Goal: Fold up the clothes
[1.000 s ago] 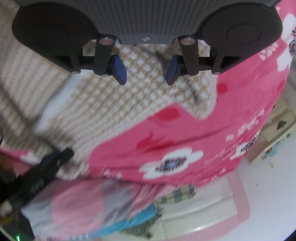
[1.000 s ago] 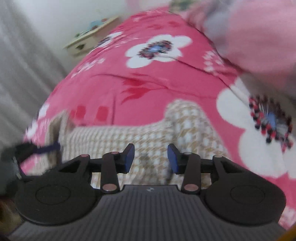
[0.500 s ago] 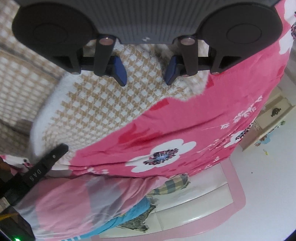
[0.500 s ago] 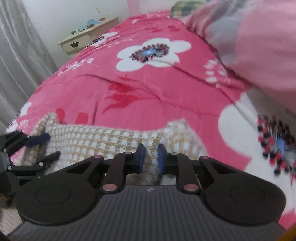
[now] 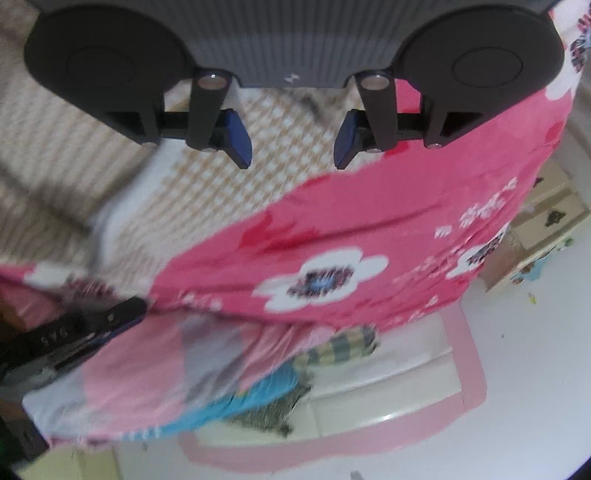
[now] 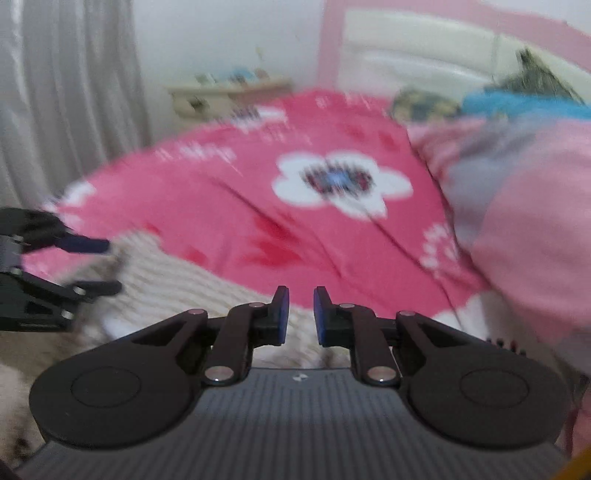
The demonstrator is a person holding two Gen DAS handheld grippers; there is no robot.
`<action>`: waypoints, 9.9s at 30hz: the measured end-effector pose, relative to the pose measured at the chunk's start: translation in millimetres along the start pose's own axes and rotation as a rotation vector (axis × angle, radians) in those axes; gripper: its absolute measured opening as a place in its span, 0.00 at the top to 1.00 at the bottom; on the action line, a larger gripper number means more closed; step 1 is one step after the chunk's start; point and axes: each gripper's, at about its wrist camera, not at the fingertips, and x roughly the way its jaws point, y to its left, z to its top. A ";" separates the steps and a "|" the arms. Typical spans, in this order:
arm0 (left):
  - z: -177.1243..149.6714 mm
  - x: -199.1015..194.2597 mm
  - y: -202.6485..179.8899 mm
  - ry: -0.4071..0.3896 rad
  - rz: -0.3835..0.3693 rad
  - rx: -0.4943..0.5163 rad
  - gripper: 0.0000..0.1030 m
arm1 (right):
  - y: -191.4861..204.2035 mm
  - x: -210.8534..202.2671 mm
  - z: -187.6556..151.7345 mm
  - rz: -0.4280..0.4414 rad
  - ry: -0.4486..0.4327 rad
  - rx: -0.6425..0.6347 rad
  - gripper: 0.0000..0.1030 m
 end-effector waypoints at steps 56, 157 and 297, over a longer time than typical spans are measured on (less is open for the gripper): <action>-135.3 -386.3 -62.6 0.393 -0.083 -0.495 0.40 | 206.5 -88.1 -11.1 0.413 0.400 0.039 0.57; -189.0 -303.7 -92.7 0.164 -0.126 -0.626 0.84 | 347.9 55.5 -30.7 0.245 0.476 -0.243 0.39; -57.6 -191.2 -240.0 0.226 -0.355 0.060 0.53 | 16.2 -291.6 -246.1 0.012 0.137 0.480 0.77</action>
